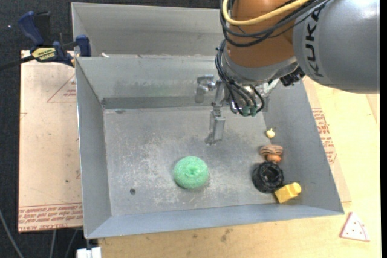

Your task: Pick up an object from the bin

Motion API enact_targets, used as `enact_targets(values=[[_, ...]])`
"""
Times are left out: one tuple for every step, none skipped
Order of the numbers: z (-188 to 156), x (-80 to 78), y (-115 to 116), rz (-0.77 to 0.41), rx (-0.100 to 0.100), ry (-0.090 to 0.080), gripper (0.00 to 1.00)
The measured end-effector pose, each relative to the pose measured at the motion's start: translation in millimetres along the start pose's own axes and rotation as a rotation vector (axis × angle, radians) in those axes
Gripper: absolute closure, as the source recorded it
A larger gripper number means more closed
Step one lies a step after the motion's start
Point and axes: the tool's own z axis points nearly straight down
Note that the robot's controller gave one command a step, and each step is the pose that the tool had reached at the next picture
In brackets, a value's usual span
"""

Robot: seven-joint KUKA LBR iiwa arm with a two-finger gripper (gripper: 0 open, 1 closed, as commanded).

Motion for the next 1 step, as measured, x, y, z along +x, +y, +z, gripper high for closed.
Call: enact_targets(values=[[-5.0, -1.0, -0.4, 0.002, -0.001, -0.008, 0.00]])
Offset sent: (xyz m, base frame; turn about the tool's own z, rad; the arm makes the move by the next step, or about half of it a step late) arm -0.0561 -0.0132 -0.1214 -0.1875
